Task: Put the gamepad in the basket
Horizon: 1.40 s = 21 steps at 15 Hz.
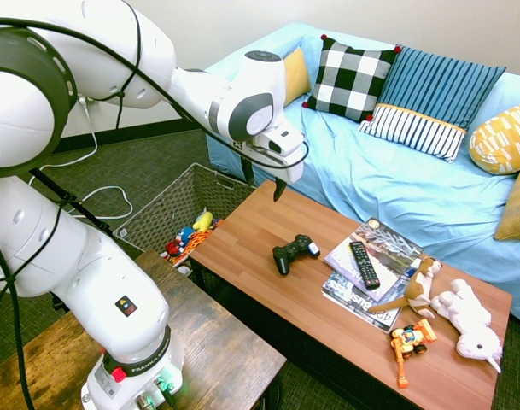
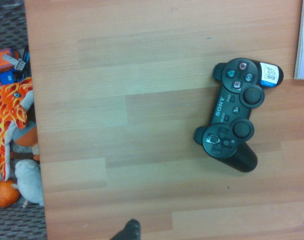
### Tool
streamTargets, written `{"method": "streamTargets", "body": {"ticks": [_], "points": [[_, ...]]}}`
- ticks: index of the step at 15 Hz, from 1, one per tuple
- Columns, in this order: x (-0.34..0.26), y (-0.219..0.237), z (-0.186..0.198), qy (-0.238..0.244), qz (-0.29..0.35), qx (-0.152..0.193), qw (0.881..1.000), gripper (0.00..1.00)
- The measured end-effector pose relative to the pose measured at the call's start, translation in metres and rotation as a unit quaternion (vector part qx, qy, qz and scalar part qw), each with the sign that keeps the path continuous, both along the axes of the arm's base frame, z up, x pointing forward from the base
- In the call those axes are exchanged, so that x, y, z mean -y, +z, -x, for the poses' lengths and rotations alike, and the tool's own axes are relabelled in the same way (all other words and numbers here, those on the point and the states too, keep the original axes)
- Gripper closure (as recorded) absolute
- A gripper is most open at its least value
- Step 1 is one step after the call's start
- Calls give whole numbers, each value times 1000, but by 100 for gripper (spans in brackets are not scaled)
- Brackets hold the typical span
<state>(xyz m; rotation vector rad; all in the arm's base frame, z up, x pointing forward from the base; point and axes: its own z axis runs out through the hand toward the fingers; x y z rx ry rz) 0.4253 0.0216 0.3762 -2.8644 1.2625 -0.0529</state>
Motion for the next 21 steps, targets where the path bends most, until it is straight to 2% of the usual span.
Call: {"method": "streamTargets", "body": {"ticks": [2,4,8,10,15,21], "points": [[1,-1,-4,-6,-1,7,1000,0],[9,-18,-16,-40,-4,14,999,0],[27,-79,-52,-125,-6,9,992,0],[38,-106,-68,-153,4,0,988,0],[47,-179,-95,-155,12,-15,988,0],[55,-249,-107,-168,17,-46,985,0]]}}
